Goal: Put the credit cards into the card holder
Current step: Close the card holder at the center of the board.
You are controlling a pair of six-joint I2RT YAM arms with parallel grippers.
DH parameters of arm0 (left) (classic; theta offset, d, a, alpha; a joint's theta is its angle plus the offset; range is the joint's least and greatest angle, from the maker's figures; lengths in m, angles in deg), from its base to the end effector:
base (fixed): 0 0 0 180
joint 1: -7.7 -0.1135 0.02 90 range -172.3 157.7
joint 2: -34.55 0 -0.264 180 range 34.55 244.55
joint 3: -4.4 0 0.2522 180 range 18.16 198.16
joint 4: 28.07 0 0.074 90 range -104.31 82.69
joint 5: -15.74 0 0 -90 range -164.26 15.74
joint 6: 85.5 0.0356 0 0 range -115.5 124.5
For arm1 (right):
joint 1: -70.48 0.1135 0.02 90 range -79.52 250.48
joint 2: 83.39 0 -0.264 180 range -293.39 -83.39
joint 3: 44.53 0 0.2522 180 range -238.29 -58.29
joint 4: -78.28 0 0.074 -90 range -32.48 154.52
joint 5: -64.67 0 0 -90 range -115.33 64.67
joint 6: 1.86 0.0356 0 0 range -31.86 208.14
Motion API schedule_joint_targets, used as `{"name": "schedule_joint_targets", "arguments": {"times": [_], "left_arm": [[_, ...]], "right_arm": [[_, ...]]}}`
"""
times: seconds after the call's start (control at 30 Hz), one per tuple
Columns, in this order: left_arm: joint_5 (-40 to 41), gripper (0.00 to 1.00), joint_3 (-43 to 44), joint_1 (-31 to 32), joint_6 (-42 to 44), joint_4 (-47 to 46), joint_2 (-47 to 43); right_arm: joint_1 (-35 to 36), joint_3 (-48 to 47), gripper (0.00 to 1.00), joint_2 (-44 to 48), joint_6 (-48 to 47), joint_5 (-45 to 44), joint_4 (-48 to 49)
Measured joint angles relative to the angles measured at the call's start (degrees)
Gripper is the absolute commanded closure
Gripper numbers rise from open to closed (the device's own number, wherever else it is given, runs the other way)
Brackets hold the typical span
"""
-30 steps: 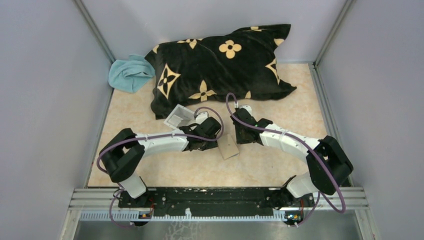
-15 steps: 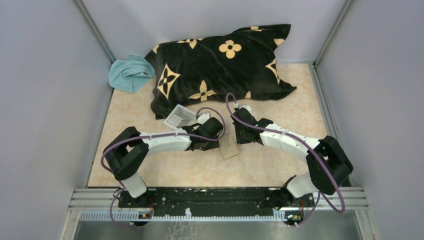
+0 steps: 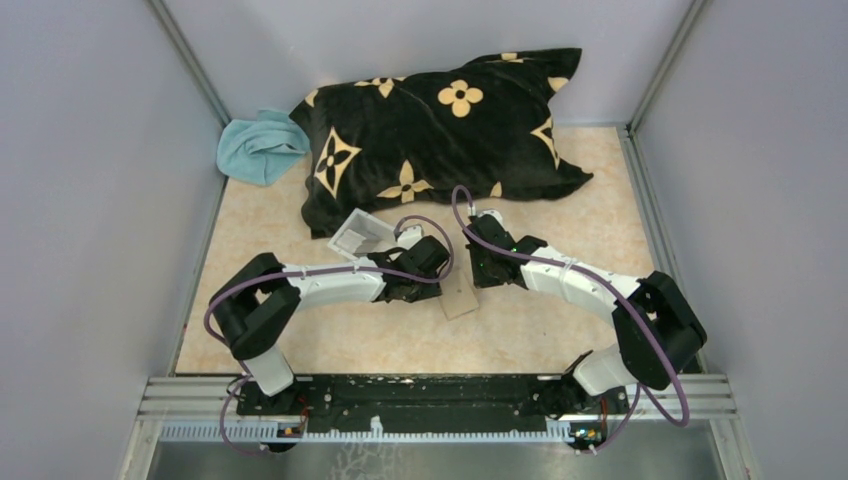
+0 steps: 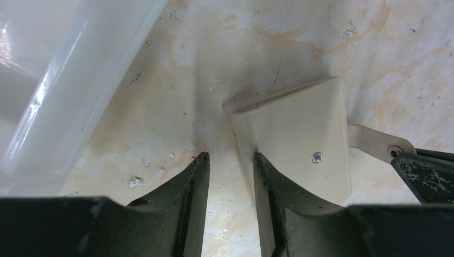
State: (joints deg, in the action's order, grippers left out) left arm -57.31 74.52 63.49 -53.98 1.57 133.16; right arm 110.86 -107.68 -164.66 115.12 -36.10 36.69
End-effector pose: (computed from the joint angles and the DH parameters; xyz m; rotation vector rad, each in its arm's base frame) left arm 0.1987 -0.2739 0.1625 -0.1695 2.5645 -0.4082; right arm 0.2135 0.1728 0.2019 -0.2369 2.5842 0.1859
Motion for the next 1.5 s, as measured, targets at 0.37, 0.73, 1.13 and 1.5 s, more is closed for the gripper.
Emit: {"name": "schedule_joint_targets", "arguments": {"times": [0.37, 0.73, 1.13, 1.5], "left_arm": [[0.02, 0.58, 0.68, 0.11, -0.07, 0.61, 0.52], [0.11, 0.58, 0.94, 0.35, -0.07, 0.79, 0.72], [0.11, 0.58, 0.94, 0.48, -0.22, 0.79, 0.72], [0.09, 0.58, 0.94, 1.01, -0.44, 0.76, 0.74]], "right_arm": [[-0.02, -0.17, 0.89, 0.02, -0.46, 0.90, -0.04], [-0.02, -1.01, 0.89, 0.02, -0.55, 1.46, -0.44], [-0.04, -1.38, 0.94, 0.02, -0.68, 1.49, -0.48], [-0.04, -1.36, 1.00, 0.02, -0.96, 1.68, -0.48]]}}
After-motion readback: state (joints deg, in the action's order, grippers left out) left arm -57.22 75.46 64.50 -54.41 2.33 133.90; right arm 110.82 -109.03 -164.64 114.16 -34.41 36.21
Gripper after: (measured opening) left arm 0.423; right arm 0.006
